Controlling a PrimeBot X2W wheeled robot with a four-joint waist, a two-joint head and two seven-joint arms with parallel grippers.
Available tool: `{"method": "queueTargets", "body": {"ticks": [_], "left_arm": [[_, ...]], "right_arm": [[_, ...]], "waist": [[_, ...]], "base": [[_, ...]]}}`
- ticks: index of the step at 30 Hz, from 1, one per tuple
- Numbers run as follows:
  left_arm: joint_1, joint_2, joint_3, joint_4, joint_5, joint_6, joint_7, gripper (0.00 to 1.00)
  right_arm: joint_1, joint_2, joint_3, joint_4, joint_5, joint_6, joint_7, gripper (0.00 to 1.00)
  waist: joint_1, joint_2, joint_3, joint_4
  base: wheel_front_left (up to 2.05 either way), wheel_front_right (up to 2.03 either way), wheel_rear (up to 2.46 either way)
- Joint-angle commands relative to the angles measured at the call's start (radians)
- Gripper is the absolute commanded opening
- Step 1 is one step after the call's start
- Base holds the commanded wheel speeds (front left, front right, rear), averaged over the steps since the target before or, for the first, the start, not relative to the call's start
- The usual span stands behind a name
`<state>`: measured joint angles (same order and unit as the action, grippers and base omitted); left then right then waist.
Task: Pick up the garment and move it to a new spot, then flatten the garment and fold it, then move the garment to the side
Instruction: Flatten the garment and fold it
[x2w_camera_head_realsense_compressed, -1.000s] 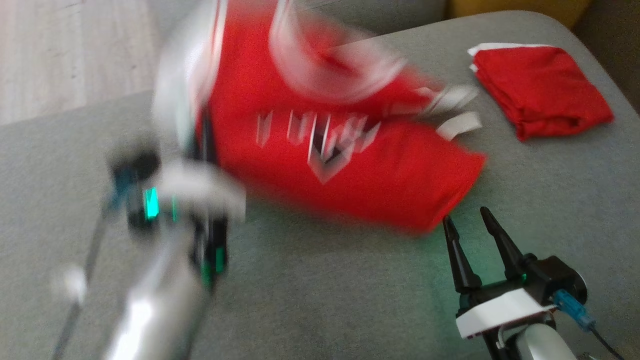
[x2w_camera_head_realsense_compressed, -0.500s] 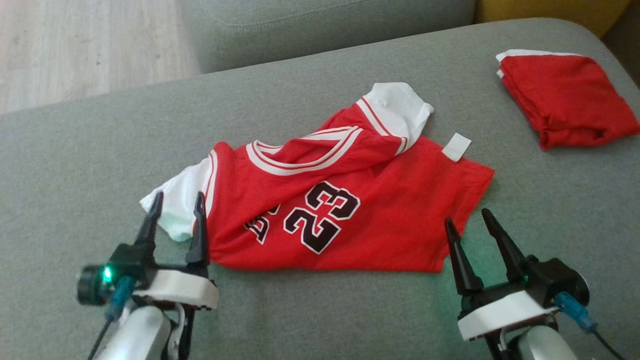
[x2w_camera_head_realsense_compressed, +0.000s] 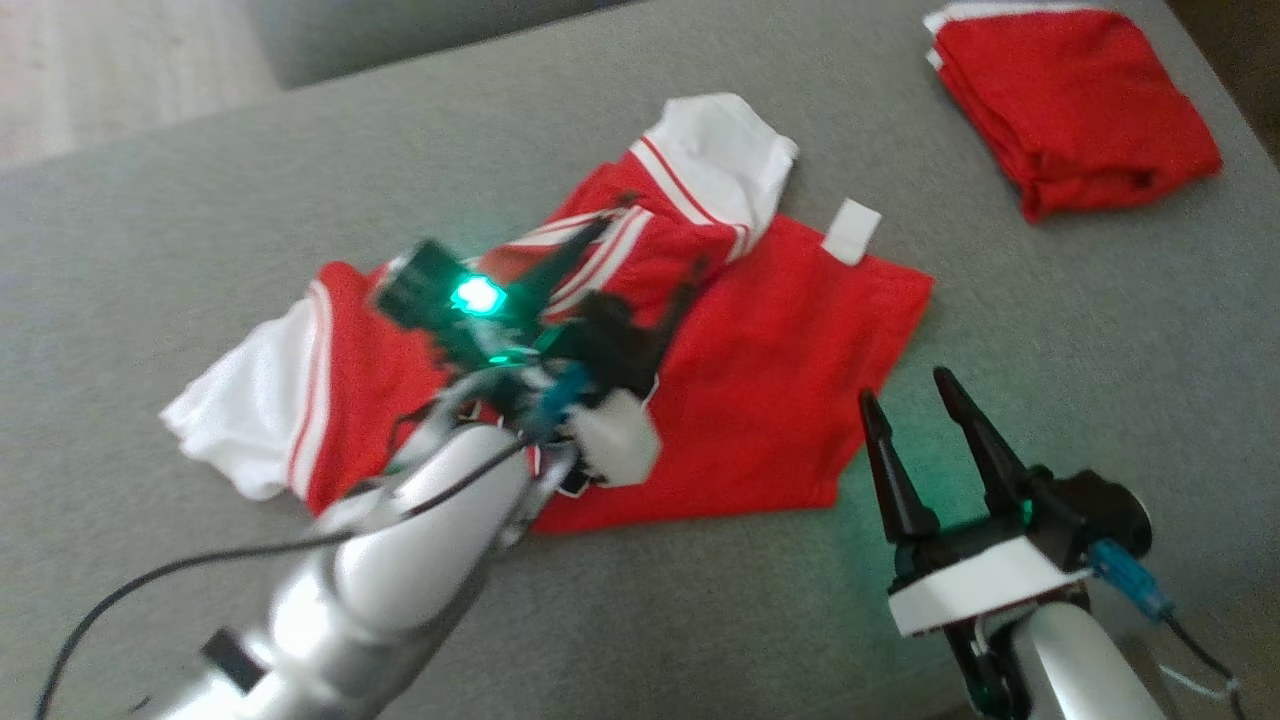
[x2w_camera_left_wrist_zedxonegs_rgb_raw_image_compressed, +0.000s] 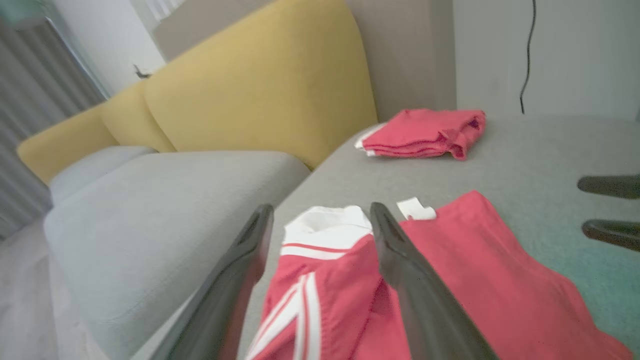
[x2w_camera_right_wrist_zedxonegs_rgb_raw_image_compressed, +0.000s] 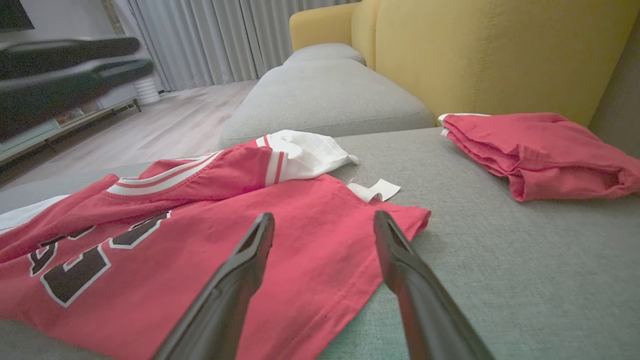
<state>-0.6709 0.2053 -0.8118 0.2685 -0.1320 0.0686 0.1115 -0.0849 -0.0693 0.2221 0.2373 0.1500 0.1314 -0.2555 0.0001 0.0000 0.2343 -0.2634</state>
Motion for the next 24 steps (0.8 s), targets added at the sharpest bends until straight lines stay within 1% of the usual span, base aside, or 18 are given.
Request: {"method": "queueTargets", "body": {"ticks": [1, 4, 6, 9, 12, 15, 16, 17, 20, 24], "left_arm": [[-0.048, 0.012, 0.025, -0.007, 0.013, -0.003, 0.010, 1.00], [-0.115, -0.022, -0.008, 0.109, 0.040, -0.025, 0.035, 1.00], [-0.147, -0.038, -0.014, 0.184, 0.044, -0.033, 0.039, 1.00], [-0.185, -0.047, -0.018, 0.280, 0.057, -0.027, 0.026, 1.00], [-0.203, -0.055, -0.018, 0.367, 0.049, -0.036, 0.012, 1.00], [-0.224, -0.060, -0.025, 0.432, 0.058, -0.032, -0.033, 1.00], [-0.229, -0.064, -0.025, 0.445, 0.059, -0.028, -0.055, 0.31], [-0.232, -0.069, -0.025, 0.457, 0.057, -0.024, -0.076, 0.00], [-0.231, -0.088, -0.021, 0.475, 0.045, -0.014, -0.142, 0.00], [-0.216, -0.097, -0.001, 0.456, 0.022, 0.014, -0.235, 0.00]], "right_arm": [[-0.027, 0.005, 0.025, -0.034, 0.008, -0.001, -0.006, 1.00], [-0.043, 0.009, 0.031, -0.032, 0.010, -0.001, -0.006, 1.00], [-0.049, 0.010, 0.031, -0.031, 0.011, -0.001, -0.006, 1.00], [-0.055, 0.012, 0.031, -0.030, 0.012, -0.001, -0.006, 1.00], [-0.058, 0.014, 0.032, -0.029, 0.014, -0.001, -0.006, 1.00], [-0.061, 0.015, 0.035, -0.028, 0.015, -0.001, -0.006, 1.00], [-0.061, 0.015, 0.034, -0.028, 0.015, -0.001, -0.006, 1.00], [-0.060, 0.015, 0.031, -0.028, 0.014, -0.001, -0.006, 1.00], [-0.048, 0.016, 0.018, -0.029, 0.010, -0.001, -0.006, 1.00], [-0.034, 0.015, 0.003, -0.029, 0.003, -0.001, -0.006, 1.00]], "waist": [[-0.0001, 0.0000, 0.051, -0.050], [-0.0001, 0.0000, 0.086, -0.084], [-0.0001, 0.0000, 0.102, -0.102], [-0.0001, 0.0000, 0.116, -0.122], [-0.0001, 0.0000, 0.120, -0.134], [-0.0001, 0.0000, 0.120, -0.140], [-0.0001, 0.0000, 0.118, -0.141], [-0.0001, 0.0000, 0.115, -0.138], [-0.0001, 0.0000, 0.098, -0.121], [-0.0001, 0.0000, 0.067, -0.082]], "base": [[0.00, 0.00, 0.00], [0.00, 0.00, 0.00], [0.00, 0.00, 0.00], [0.00, 0.00, 0.00], [0.00, 0.00, 0.00], [0.00, 0.00, 0.00], [0.00, 0.00, 0.00], [0.00, 0.00, 0.00], [0.00, 0.00, 0.00], [0.00, 0.00, 0.00]]}}
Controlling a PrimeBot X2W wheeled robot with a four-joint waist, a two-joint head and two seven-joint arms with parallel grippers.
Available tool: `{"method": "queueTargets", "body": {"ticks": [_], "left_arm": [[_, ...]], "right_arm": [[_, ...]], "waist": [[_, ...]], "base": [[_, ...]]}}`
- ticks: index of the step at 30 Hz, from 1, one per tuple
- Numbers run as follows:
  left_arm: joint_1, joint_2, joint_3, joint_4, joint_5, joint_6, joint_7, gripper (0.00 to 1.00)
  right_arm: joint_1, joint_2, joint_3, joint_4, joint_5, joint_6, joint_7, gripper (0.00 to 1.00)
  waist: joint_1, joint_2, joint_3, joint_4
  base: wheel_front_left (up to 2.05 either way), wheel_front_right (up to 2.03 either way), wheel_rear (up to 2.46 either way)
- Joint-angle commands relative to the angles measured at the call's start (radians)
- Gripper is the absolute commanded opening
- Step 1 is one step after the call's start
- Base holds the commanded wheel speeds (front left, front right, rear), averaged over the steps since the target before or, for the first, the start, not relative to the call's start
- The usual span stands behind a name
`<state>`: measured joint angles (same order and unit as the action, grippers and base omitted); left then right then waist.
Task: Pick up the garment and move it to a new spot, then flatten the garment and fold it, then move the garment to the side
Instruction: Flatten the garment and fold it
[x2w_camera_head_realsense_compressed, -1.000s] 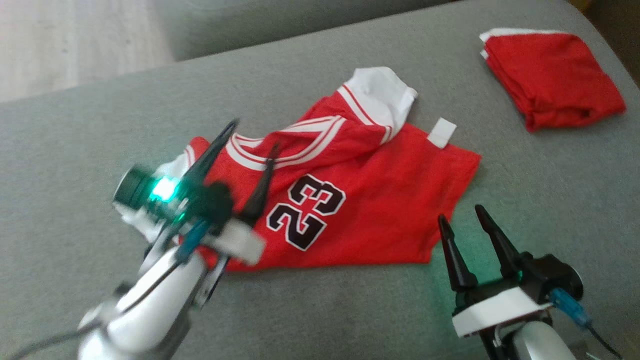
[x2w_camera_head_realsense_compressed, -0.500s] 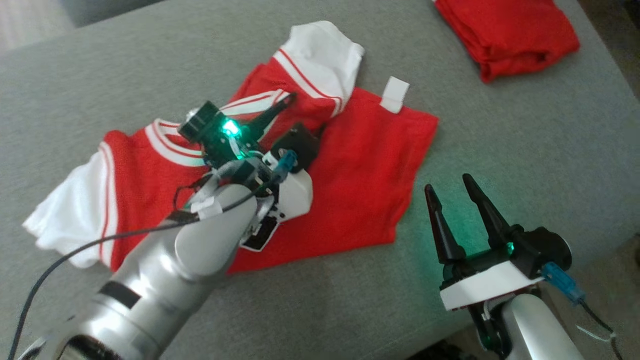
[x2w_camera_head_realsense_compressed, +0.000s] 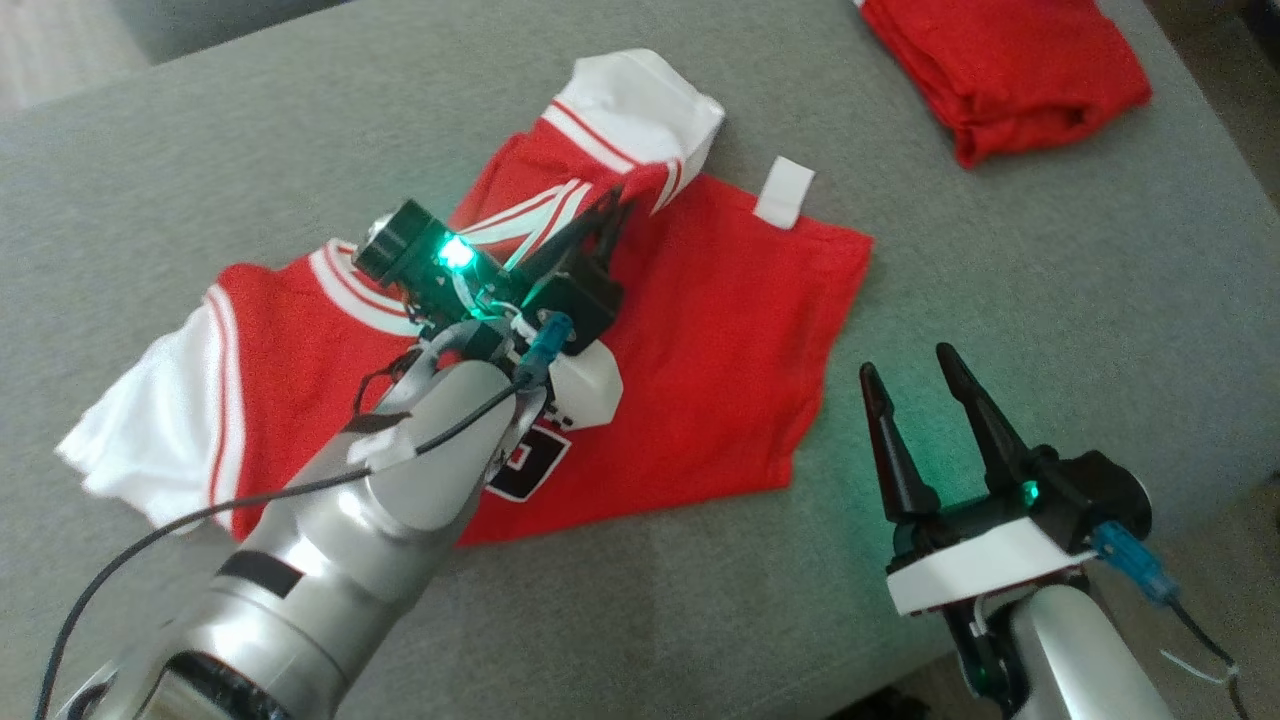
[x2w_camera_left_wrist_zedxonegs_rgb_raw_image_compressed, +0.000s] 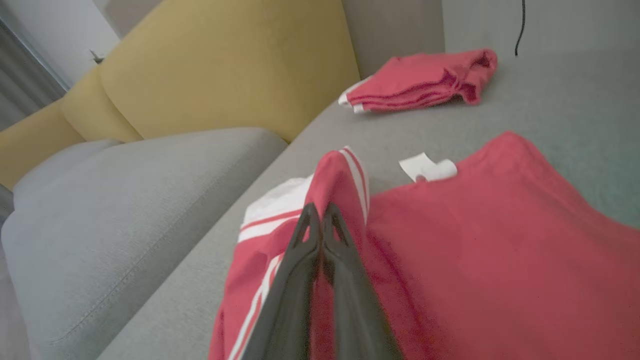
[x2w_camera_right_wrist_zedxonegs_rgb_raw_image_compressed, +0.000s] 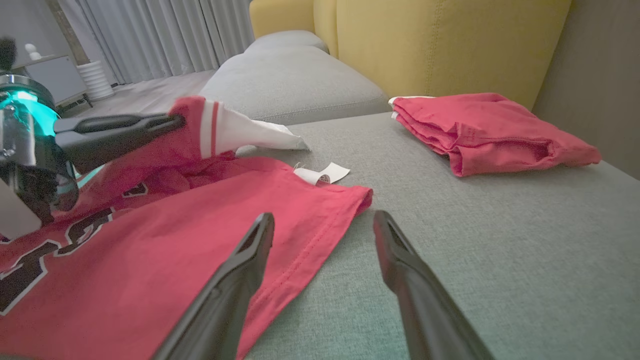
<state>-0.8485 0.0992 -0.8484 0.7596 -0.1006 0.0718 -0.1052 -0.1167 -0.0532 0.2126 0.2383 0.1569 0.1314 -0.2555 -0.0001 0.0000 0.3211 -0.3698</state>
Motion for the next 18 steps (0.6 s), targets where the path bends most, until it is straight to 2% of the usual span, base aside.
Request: {"method": "queueTargets", "body": {"ticks": [1, 5, 10, 11, 15, 18], "left_arm": [[-0.032, 0.011, 0.044, -0.047, -0.017, 0.017, -0.039, 0.00], [0.016, 0.043, 0.085, -0.130, -0.054, 0.045, -0.101, 0.00], [0.142, 0.134, 0.141, -0.286, -0.117, 0.063, -0.125, 0.00], [0.142, 0.134, 0.141, -0.286, -0.117, 0.063, -0.125, 0.00], [0.285, 0.229, 0.181, -0.393, -0.173, 0.076, -0.119, 0.00], [0.380, 0.294, 0.213, -0.439, -0.203, 0.102, -0.109, 0.00]], "right_arm": [[0.002, -0.003, 0.009, -0.031, -0.005, -0.001, -0.006, 1.00], [0.021, -0.013, -0.001, -0.032, -0.010, -0.001, -0.006, 1.00], [0.039, -0.020, -0.009, -0.034, -0.011, -0.001, -0.006, 1.00], [0.039, -0.020, -0.009, -0.034, -0.011, -0.001, -0.006, 1.00], [0.048, -0.021, -0.016, -0.036, -0.011, -0.001, -0.006, 1.00], [0.048, -0.020, -0.015, -0.039, -0.012, -0.001, -0.006, 1.00]], "waist": [[0.0001, 0.0000, -0.030, 0.037], [0.0001, 0.0000, -0.070, 0.099], [0.0001, 0.0000, -0.109, 0.171], [0.0001, 0.0000, -0.109, 0.171], [0.0001, 0.0000, -0.119, 0.211], [0.0001, 0.0000, -0.112, 0.227]], "base": [[0.00, 0.00, 0.00], [0.00, 0.00, 0.00], [0.00, 0.00, 0.00], [0.00, 0.00, 0.00], [0.00, 0.00, 0.00], [0.00, 0.00, 0.00]]}}
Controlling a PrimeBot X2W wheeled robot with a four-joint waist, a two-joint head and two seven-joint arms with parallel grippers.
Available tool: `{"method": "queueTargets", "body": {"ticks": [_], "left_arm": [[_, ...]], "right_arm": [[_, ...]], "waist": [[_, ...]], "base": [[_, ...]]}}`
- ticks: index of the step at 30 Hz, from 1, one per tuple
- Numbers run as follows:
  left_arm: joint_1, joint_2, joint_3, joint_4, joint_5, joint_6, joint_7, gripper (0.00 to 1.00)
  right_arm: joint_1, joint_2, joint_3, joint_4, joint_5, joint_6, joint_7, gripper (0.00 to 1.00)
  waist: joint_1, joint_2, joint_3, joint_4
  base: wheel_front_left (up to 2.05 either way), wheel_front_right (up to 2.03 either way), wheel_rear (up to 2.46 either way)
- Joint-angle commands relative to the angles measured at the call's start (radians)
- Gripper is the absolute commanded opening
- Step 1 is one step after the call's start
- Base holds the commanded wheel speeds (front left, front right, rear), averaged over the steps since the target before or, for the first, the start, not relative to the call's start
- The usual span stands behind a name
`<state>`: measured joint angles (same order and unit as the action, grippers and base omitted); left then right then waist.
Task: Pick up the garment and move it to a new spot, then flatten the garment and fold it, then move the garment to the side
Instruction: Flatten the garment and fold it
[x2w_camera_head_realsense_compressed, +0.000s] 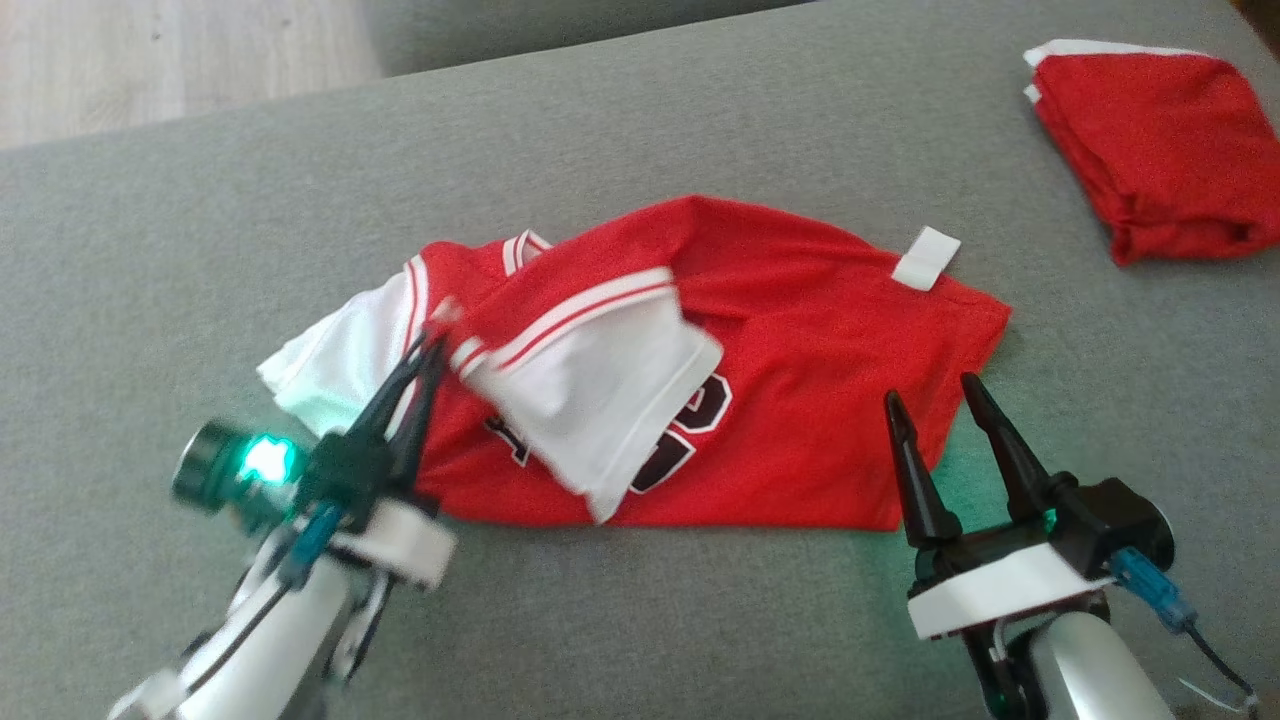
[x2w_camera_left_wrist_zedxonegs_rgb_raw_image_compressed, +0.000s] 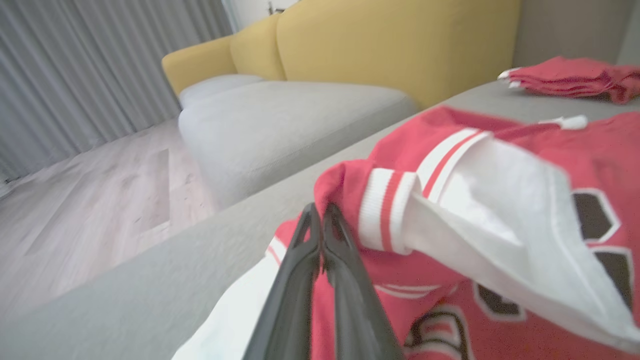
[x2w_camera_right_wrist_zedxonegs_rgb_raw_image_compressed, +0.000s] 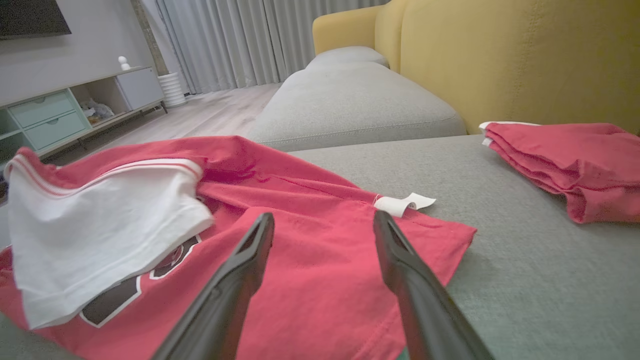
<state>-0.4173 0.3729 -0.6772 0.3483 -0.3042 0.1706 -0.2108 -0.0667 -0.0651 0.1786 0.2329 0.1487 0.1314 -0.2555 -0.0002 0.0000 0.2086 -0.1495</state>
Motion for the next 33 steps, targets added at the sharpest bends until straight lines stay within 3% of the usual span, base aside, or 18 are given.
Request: {"method": "queueTargets", "body": {"ticks": [1, 2, 3, 4, 11, 23, 28, 33], "left_arm": [[-0.026, 0.038, 0.051, -0.036, -0.007, 0.012, -0.002, 0.00], [-0.006, 0.050, 0.061, -0.043, -0.016, 0.020, -0.004, 0.08], [0.011, 0.059, 0.073, -0.047, -0.025, 0.028, -0.007, 0.42], [0.023, 0.070, 0.078, -0.047, -0.026, 0.035, -0.010, 1.00], [0.072, 0.064, 0.130, -0.076, -0.040, 0.086, -0.044, 1.00], [0.268, -0.036, 0.250, -0.273, -0.017, 0.152, -0.051, 1.00], [0.324, -0.108, 0.245, -0.303, -0.003, 0.112, -0.051, 1.00], [0.363, -0.188, 0.187, -0.257, -0.059, -0.024, -0.051, 1.00]], "right_arm": [[-0.002, -0.009, 0.018, -0.034, -0.004, -0.001, -0.006, 1.00], [-0.003, -0.009, 0.018, -0.034, -0.004, -0.001, -0.006, 1.00], [-0.004, -0.010, 0.018, -0.033, -0.003, -0.001, -0.006, 1.00], [-0.005, -0.011, 0.018, -0.032, -0.003, -0.001, -0.006, 1.00], [-0.003, -0.018, 0.024, -0.024, 0.000, -0.001, -0.006, 1.00], [0.039, -0.018, 0.006, -0.023, 0.003, -0.001, -0.006, 1.00], [0.043, -0.025, 0.012, -0.025, 0.002, -0.001, -0.006, 1.00], [0.034, -0.032, 0.013, -0.027, 0.000, -0.001, -0.006, 1.00]], "waist": [[0.0002, 0.0000, 0.003, 0.011], [0.0002, 0.0000, 0.006, 0.014], [0.0002, 0.0000, 0.008, 0.017], [0.0002, 0.0000, 0.010, 0.019], [0.0002, 0.0000, 0.000, 0.017], [0.0002, 0.0000, -0.053, 0.057], [0.0002, 0.0000, -0.053, 0.096], [0.0002, 0.0000, -0.045, 0.125]], "base": [[0.00, 0.00, 0.00], [0.00, 0.00, 0.00], [0.00, 0.00, 0.00], [0.00, 0.00, 0.00], [0.00, 0.00, 0.00], [0.00, 0.00, 0.00], [0.00, 0.00, 0.00], [0.00, 0.00, 0.00]]}}
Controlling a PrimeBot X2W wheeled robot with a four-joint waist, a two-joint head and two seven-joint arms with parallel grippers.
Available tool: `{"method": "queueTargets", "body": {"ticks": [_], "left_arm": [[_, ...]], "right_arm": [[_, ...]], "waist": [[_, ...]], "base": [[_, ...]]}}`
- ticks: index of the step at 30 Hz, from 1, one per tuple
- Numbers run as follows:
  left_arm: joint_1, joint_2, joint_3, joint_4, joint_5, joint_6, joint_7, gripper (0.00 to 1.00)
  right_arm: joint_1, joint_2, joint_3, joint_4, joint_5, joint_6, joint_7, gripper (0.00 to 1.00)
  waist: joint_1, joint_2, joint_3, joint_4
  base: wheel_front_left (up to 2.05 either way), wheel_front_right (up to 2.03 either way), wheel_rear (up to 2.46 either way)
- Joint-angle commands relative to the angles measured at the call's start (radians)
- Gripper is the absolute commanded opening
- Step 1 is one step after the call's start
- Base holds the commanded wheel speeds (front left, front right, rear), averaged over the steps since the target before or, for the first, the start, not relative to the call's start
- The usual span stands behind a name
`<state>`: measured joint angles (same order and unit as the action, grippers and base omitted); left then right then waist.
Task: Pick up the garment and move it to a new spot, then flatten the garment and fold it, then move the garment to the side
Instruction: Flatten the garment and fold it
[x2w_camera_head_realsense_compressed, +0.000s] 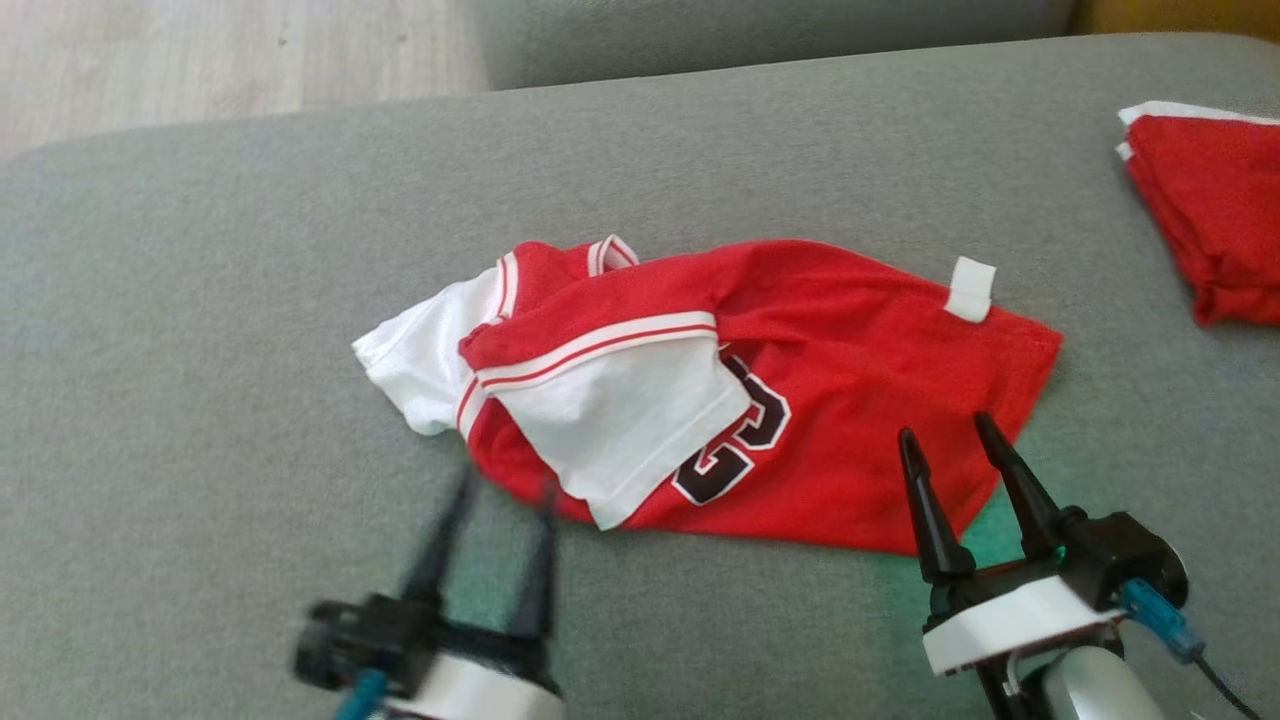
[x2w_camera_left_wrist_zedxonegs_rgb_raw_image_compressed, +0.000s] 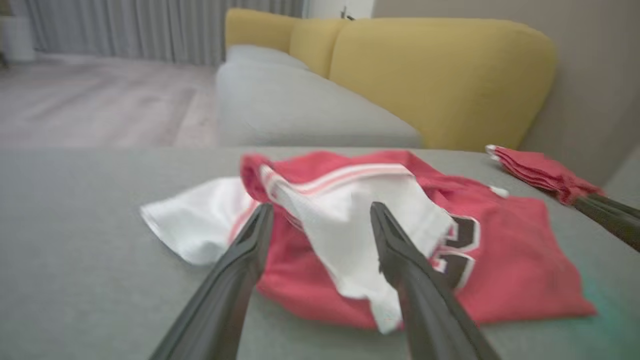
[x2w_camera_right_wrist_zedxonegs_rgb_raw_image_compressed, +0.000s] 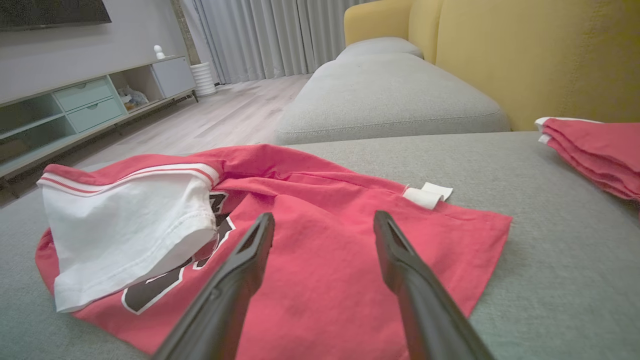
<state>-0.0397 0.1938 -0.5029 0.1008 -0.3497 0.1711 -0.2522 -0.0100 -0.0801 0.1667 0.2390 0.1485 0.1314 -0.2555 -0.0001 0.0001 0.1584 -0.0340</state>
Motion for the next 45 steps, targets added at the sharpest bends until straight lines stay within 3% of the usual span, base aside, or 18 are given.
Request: {"method": "queueTargets", "body": {"ticks": [1, 5, 10, 23, 25, 26, 27, 36, 40, 45], "left_arm": [[-0.016, -0.019, -0.003, 0.012, -0.020, -0.052, -0.009, 1.00], [-0.041, -0.058, -0.058, 0.117, -0.068, -0.150, 0.011, 1.00], [-0.100, -0.079, -0.094, 0.218, -0.098, -0.212, 0.066, 1.00], [-0.174, -0.097, -0.103, 0.327, -0.120, -0.232, 0.068, 1.00], [-0.171, -0.098, -0.098, 0.321, -0.123, -0.229, 0.054, 0.43], [-0.167, -0.098, -0.095, 0.319, -0.126, -0.228, 0.050, 0.27], [-0.164, -0.097, -0.093, 0.317, -0.128, -0.226, 0.047, 0.00], [-0.141, -0.063, -0.057, 0.214, -0.138, -0.197, 0.027, 0.00], [-0.157, -0.011, 0.011, 0.075, -0.142, -0.168, 0.016, 0.00], [-0.215, 0.076, 0.099, -0.083, -0.148, -0.145, 0.045, 0.00]], "right_arm": [[-0.025, -0.019, 0.028, -0.033, -0.001, -0.001, -0.006, 1.00], [-0.036, -0.021, 0.035, -0.031, -0.001, -0.001, -0.006, 1.00], [-0.052, -0.026, 0.042, -0.030, 0.002, -0.001, -0.006, 1.00], [-0.060, -0.021, 0.035, -0.029, 0.005, -0.001, -0.006, 1.00], [-0.059, -0.022, 0.033, -0.029, 0.005, -0.001, -0.006, 1.00], [-0.058, -0.023, 0.032, -0.029, 0.005, -0.001, -0.006, 1.00], [-0.057, -0.023, 0.030, -0.029, 0.005, -0.001, -0.006, 1.00], [-0.047, -0.018, -0.007, -0.024, 0.015, -0.001, -0.006, 1.00], [-0.063, -0.032, -0.042, -0.001, 0.052, -0.001, -0.006, 1.00], [-0.152, -0.098, -0.084, 0.087, 0.097, -0.001, -0.006, 1.00]], "waist": [[0.0001, -0.0001, 0.007, 0.013], [0.0001, -0.0001, 0.015, 0.018], [0.0001, -0.0001, 0.034, 0.010], [0.0001, -0.0001, 0.047, -0.039], [0.0001, -0.0001, 0.046, -0.042], [0.0001, -0.0001, 0.044, -0.042], [0.0001, -0.0001, 0.042, -0.042], [0.0001, -0.0001, 0.019, -0.030], [0.0001, -0.0001, 0.022, -0.020], [0.0001, -0.0001, 0.056, -0.019]], "base": [[0.00, 0.00, 0.00], [0.00, 0.00, 0.00], [0.00, 0.00, 0.00], [0.00, 0.00, 0.00], [0.00, 0.00, 0.00], [0.00, 0.00, 0.00], [0.00, 0.00, 0.00], [0.00, 0.00, 0.00], [0.00, 0.00, 0.00], [0.00, 0.00, 0.00]]}}
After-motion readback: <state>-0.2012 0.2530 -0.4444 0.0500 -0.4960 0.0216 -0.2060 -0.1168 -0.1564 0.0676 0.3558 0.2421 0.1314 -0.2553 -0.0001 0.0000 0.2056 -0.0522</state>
